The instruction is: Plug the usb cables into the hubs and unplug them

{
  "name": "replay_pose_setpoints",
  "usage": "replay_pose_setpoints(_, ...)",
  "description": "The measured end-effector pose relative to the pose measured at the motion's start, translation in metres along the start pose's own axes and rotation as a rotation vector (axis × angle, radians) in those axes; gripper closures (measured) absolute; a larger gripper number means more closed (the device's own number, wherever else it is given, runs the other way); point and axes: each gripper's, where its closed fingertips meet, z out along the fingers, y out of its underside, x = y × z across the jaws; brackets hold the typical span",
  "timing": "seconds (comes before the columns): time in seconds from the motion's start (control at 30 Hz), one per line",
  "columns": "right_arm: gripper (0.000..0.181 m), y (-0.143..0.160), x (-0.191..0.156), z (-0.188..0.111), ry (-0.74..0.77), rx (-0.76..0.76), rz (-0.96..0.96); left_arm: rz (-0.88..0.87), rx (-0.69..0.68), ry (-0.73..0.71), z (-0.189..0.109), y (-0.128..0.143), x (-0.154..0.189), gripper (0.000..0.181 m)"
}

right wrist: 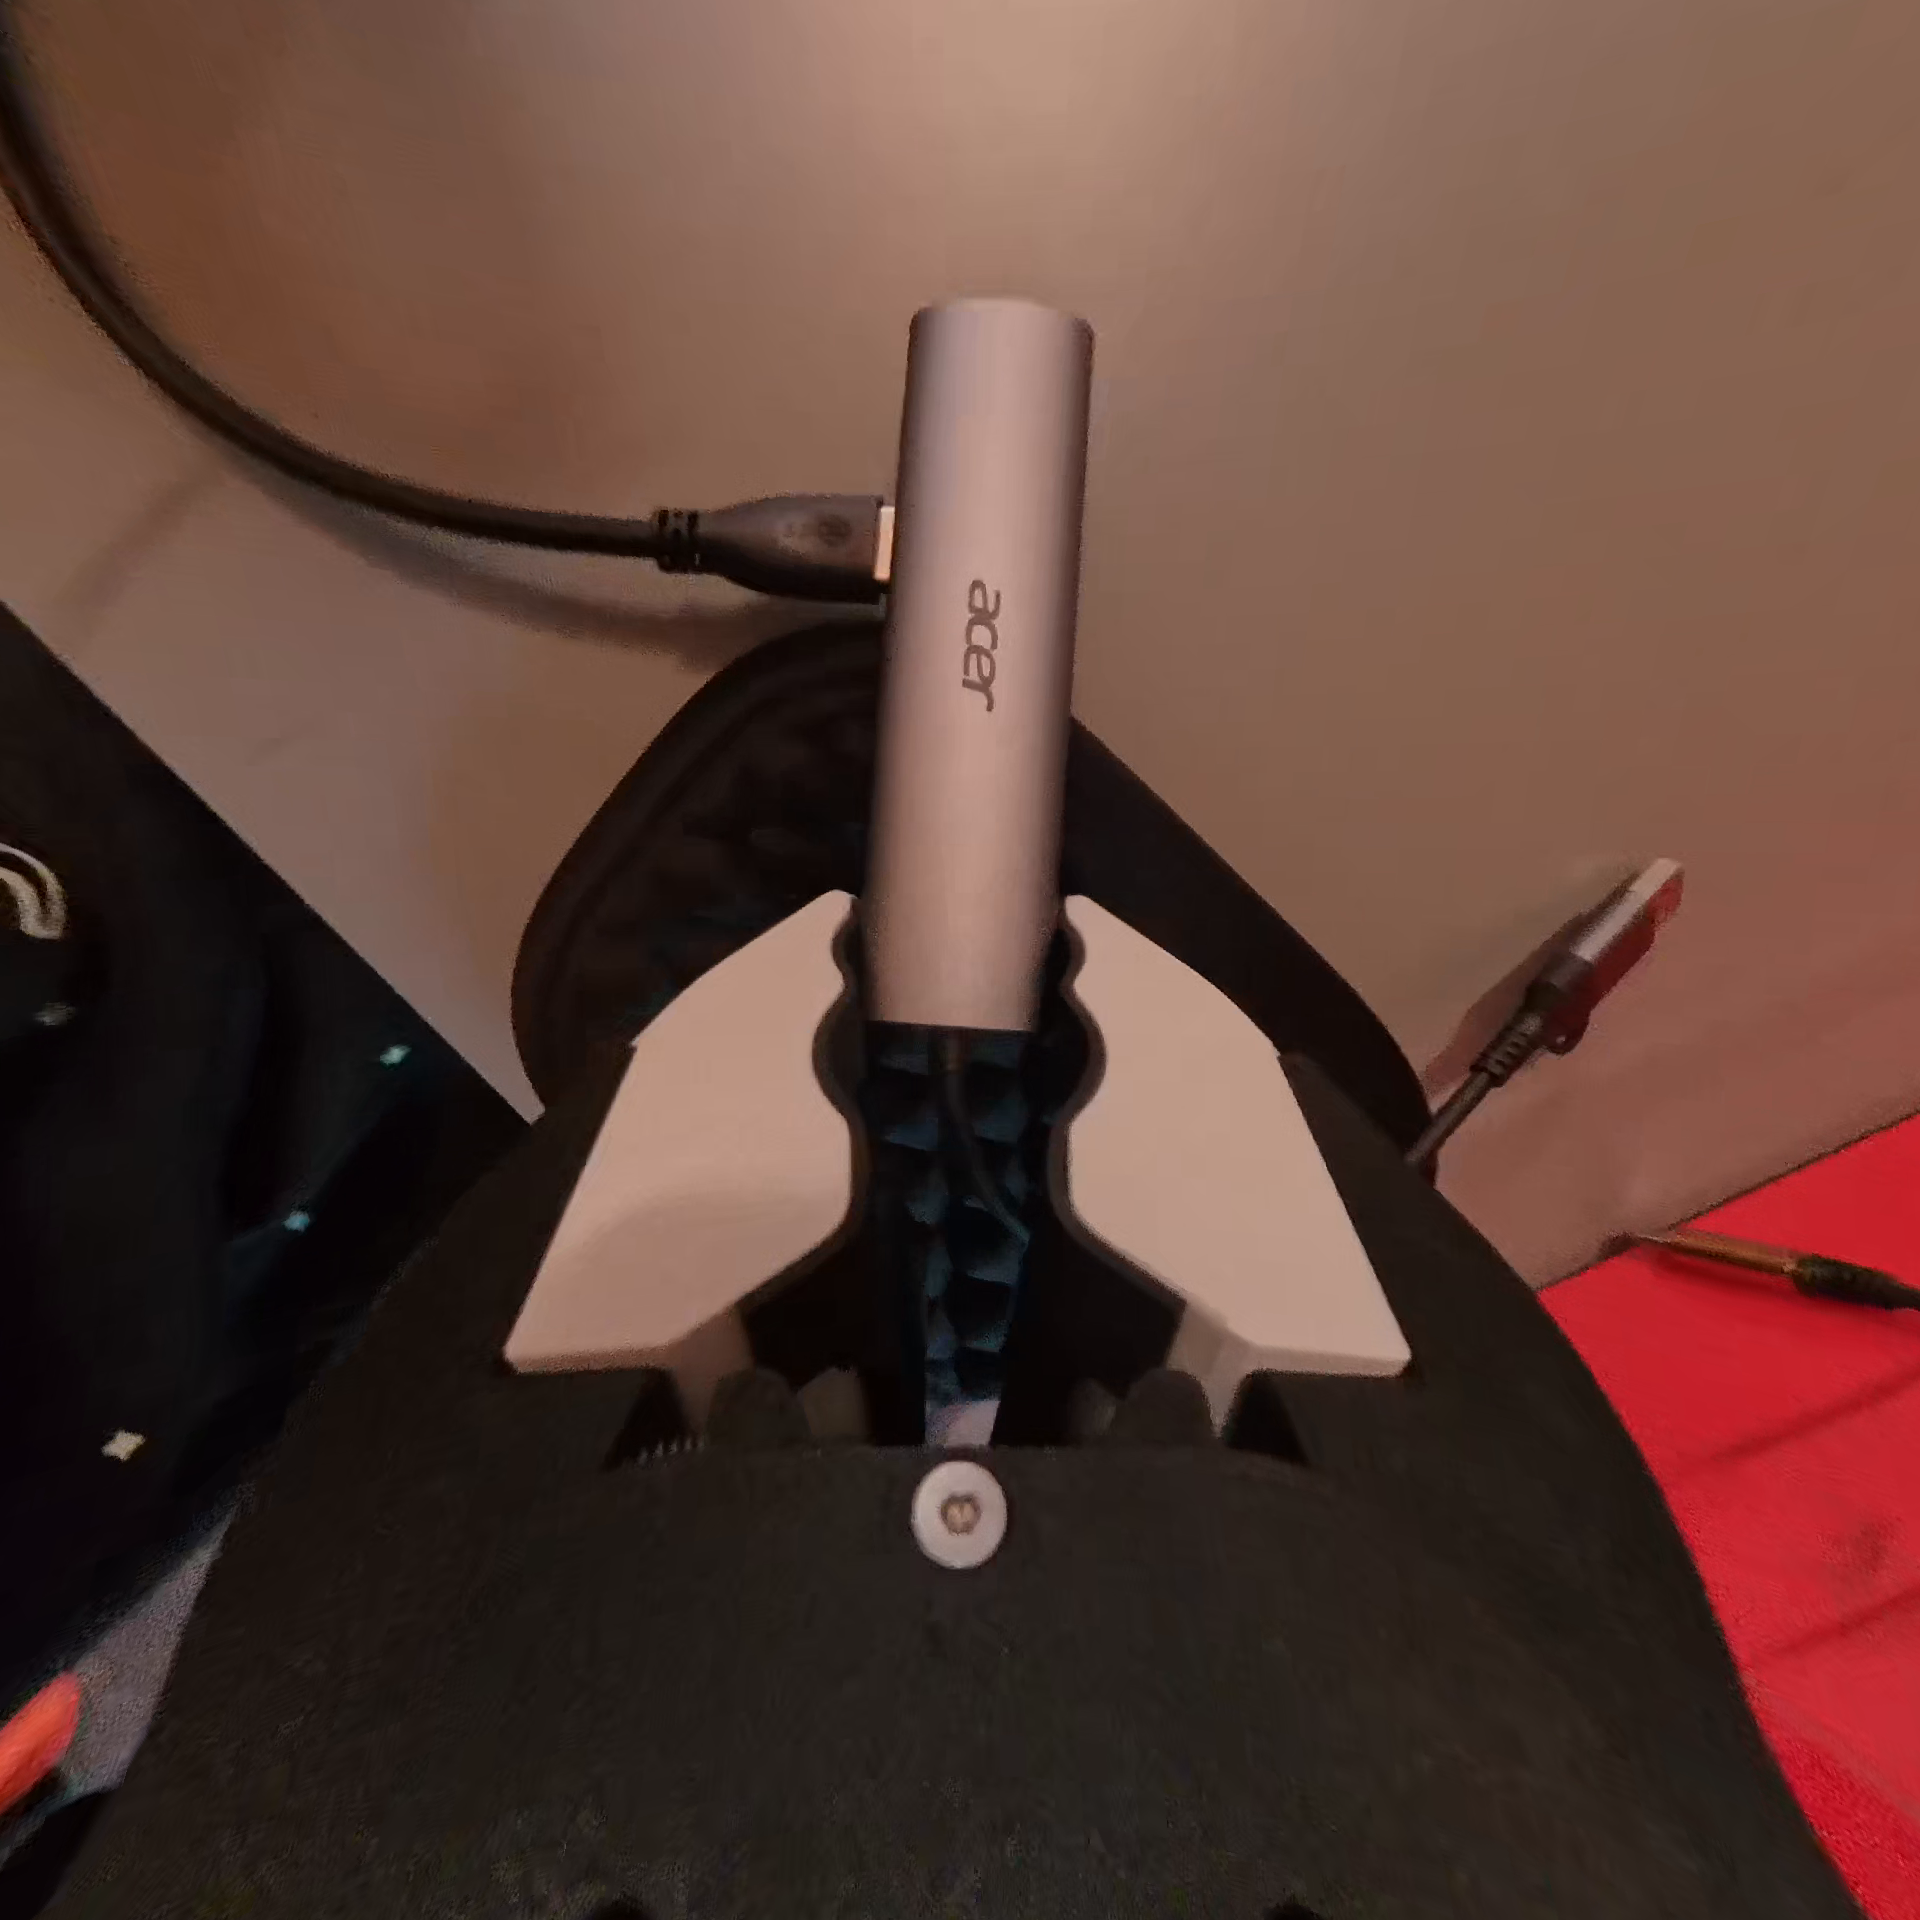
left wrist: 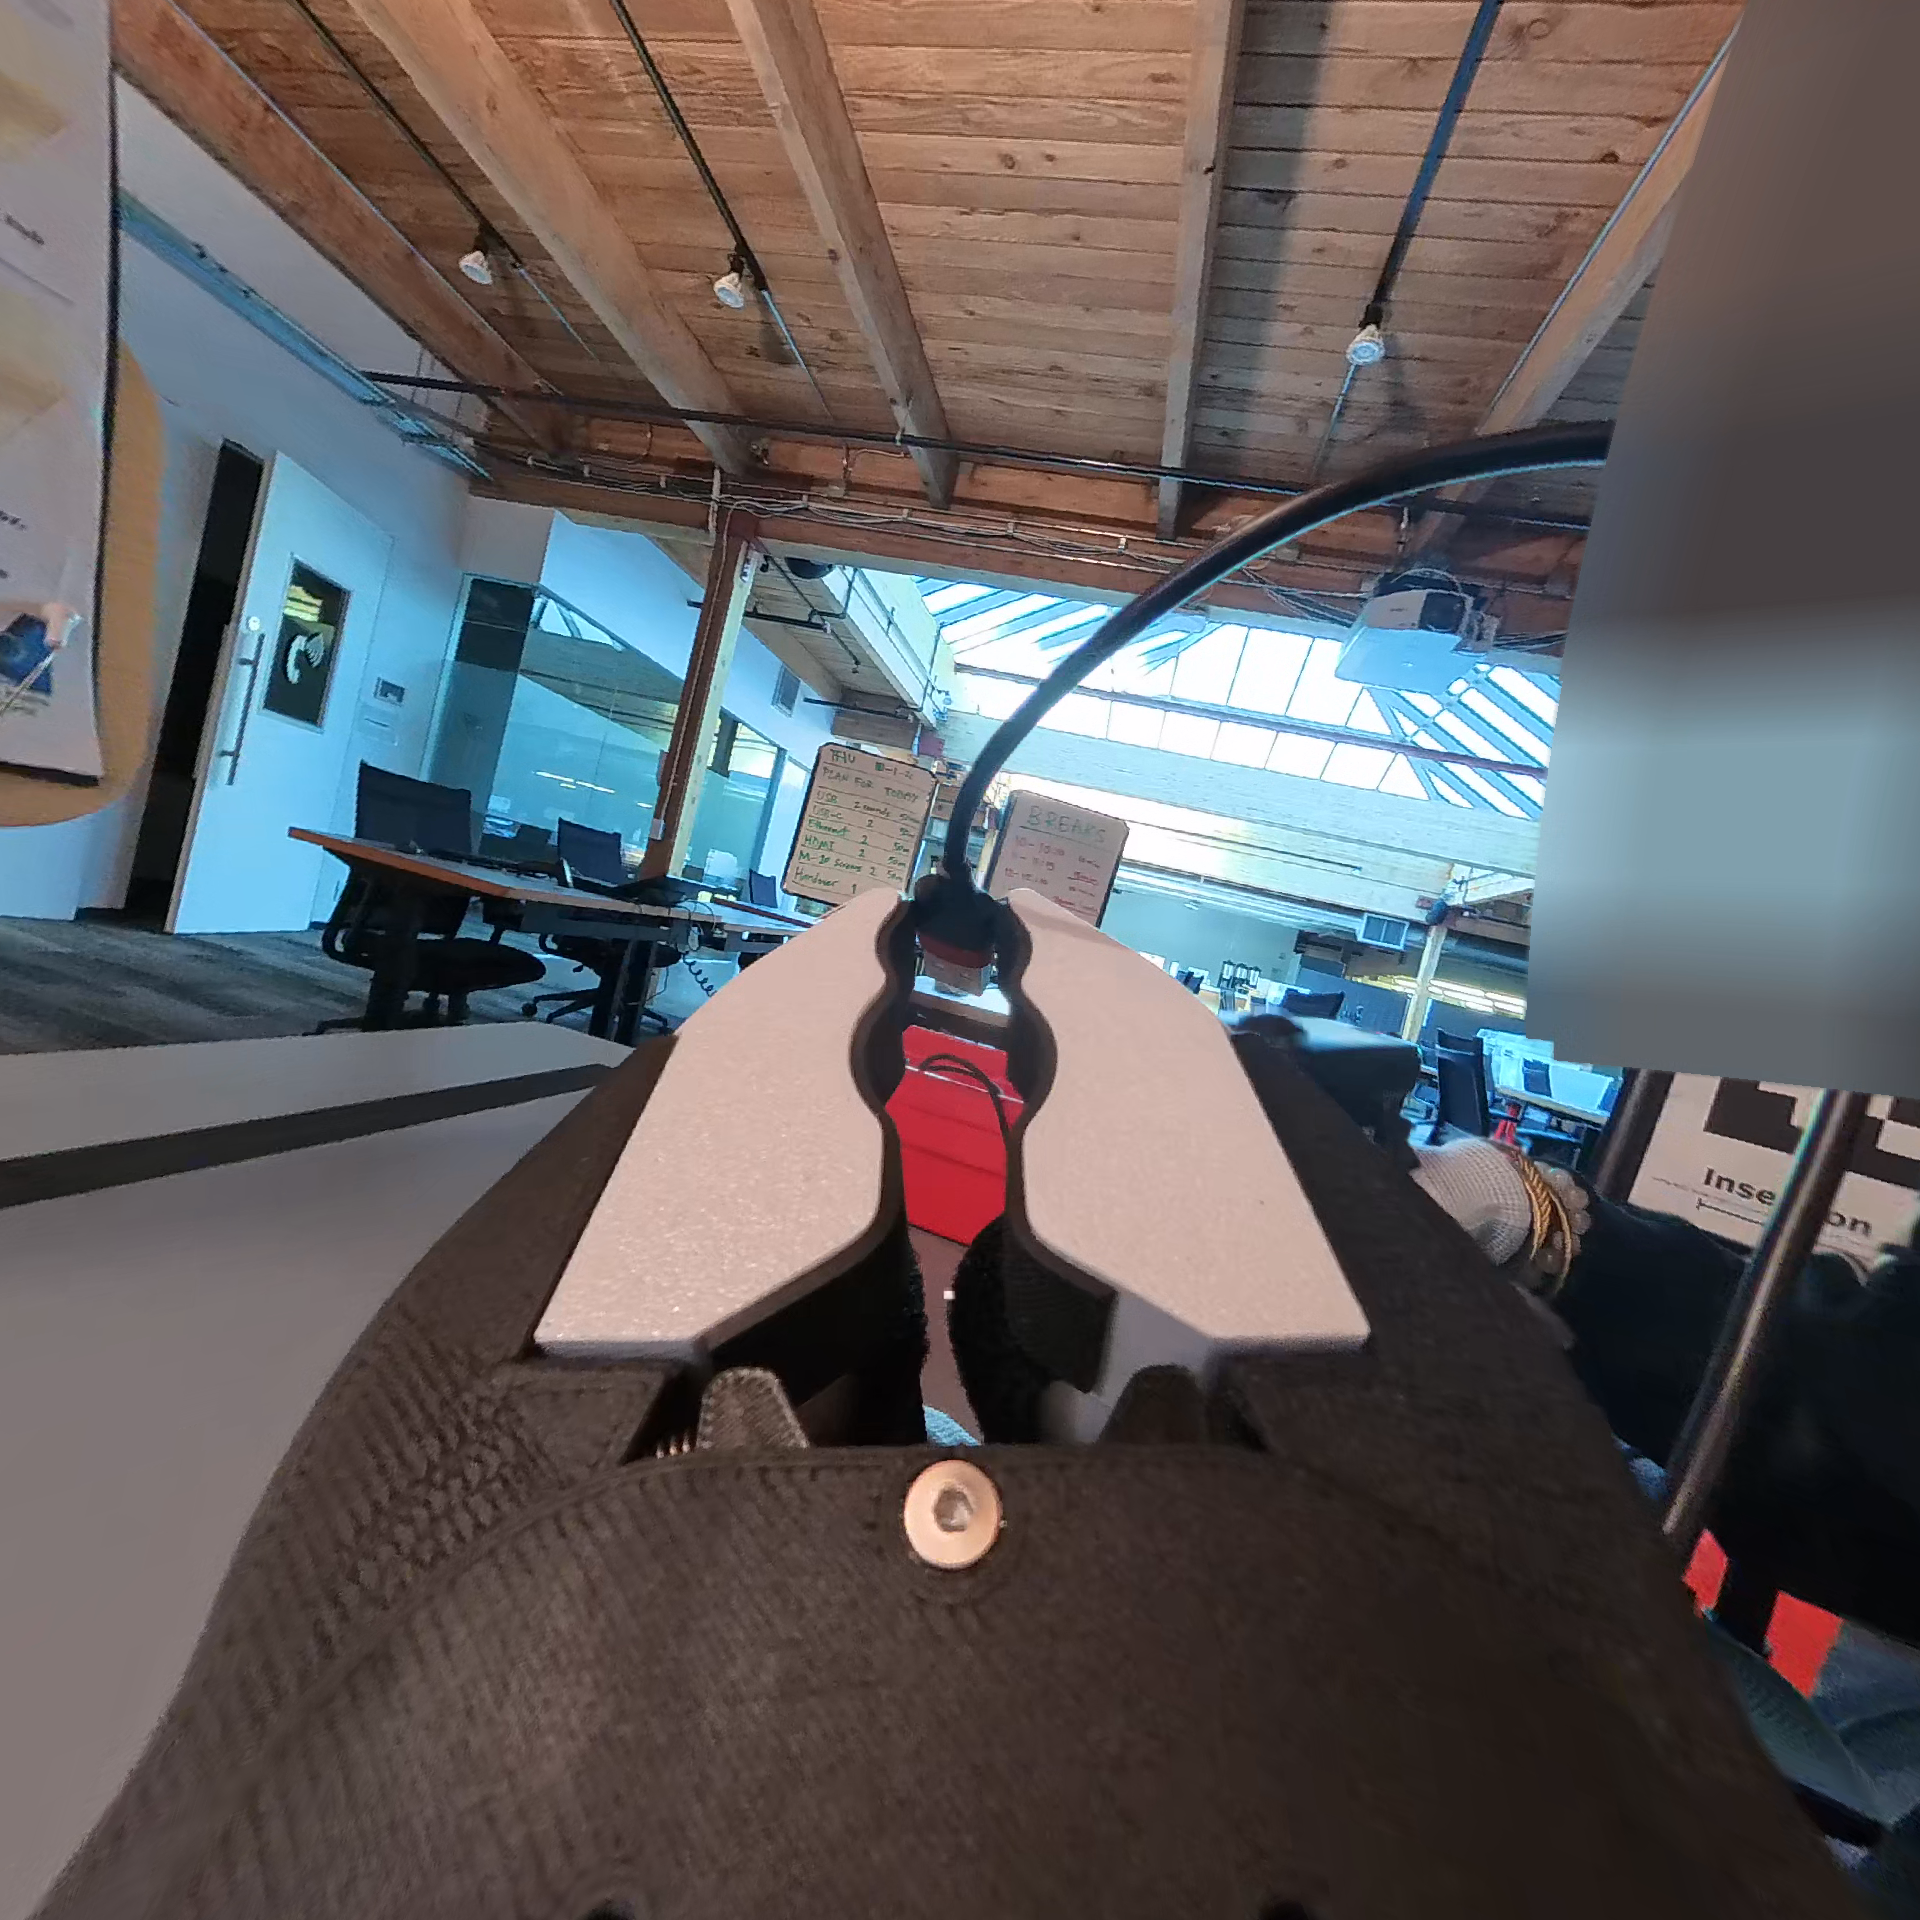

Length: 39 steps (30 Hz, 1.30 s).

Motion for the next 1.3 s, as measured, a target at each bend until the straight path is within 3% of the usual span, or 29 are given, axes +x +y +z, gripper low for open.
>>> replay_pose_setpoints(0.13,0.149,-0.028,0.003,-0.023,-0.012,0.279,0.064,0.013,-0.008,0.019,0.002,0.001,0.005,0.167)
replay_pose_setpoints(0.27,0.149,-0.078,0.019,-0.041,0.003,0.511,0.089,0.037,0.026,0.052,0.001,-0.008,0.012,0.167)
replay_pose_setpoints(0.47,0.149,-0.165,0.059,-0.026,-0.061,0.787,0.171,0.223,0.085,0.035,-0.004,-0.032,0.024,0.167)
replay_pose_setpoints(0.57,0.149,-0.195,0.093,-0.022,-0.090,0.903,0.286,0.343,0.094,0.024,-0.007,-0.043,0.029,0.167)
replay_pose_setpoints(0.63,0.149,-0.200,0.114,-0.031,-0.155,1.008,0.415,0.376,0.094,0.036,-0.006,-0.045,0.034,0.167)
replay_pose_setpoints(0.77,0.149,-0.180,0.145,-0.049,-0.192,1.192,0.621,0.341,0.069,0.052,-0.003,-0.034,0.036,0.167)
replay_pose_setpoints(1.03,0.149,-0.207,0.083,-0.055,-0.401,1.291,0.606,0.342,-0.009,-0.019,0.004,0.001,0.020,0.167)
replay_pose_setpoints(1.3,0.149,-0.236,0.004,-0.042,-0.545,1.200,0.406,0.705,-0.026,0.012,0.005,0.004,0.033,0.168)
